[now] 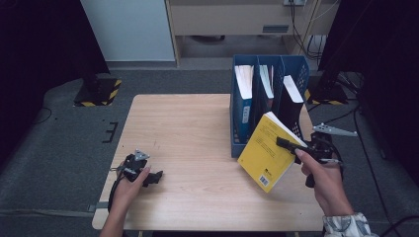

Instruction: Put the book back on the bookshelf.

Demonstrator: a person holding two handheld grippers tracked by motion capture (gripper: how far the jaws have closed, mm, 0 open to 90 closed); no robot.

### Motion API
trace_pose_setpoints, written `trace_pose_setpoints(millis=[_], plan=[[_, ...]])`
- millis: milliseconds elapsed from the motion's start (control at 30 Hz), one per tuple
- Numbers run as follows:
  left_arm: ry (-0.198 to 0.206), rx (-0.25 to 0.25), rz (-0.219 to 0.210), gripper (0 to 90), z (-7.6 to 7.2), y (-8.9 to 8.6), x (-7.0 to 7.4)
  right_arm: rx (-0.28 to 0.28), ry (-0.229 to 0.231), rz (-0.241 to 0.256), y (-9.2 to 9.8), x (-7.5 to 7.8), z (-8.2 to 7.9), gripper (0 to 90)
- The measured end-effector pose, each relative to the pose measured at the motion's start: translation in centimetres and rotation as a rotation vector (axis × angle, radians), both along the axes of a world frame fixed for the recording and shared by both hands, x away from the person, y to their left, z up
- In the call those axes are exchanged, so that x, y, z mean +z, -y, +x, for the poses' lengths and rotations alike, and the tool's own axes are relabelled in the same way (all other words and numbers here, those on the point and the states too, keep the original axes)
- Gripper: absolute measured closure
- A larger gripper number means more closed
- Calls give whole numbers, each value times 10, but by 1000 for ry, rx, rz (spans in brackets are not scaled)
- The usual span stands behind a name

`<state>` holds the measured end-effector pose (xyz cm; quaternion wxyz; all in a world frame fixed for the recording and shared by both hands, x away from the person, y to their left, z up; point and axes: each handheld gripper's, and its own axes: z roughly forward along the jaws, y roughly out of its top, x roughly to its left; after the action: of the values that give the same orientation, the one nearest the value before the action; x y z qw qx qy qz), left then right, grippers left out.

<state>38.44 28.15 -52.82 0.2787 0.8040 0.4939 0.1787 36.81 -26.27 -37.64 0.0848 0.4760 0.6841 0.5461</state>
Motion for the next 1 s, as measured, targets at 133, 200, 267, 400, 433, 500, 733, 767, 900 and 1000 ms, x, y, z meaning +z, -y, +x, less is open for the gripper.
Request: trace_pose_setpoints(millis=[133,200,267,400,433,500,733,767,900,1000], plan=[[2,4,-5,25,0,0,0,-7,6,6,4,3,-2,750],[3,3,-7,23,0,0,-1,-8,6,19,5,7,-3,750],[2,3,-7,22,0,0,-1,-5,11,25,5,11,-2,751],[4,4,-8,20,-1,1,-1,-6,27,31,6,25,0,750],[4,3,-8,20,-1,1,-1,-10,28,33,6,28,1,750],[4,3,-8,18,-1,1,-1,-14,38,37,8,35,3,750],[4,2,-7,13,-1,1,-1,-28,60,67,15,57,8,750],[4,2,-8,13,-1,1,-1,-30,60,65,16,60,8,750],[4,2,-8,12,-1,1,-1,-41,68,74,21,68,10,750],[5,1,-8,10,0,1,-1,-51,72,76,24,71,12,750]])
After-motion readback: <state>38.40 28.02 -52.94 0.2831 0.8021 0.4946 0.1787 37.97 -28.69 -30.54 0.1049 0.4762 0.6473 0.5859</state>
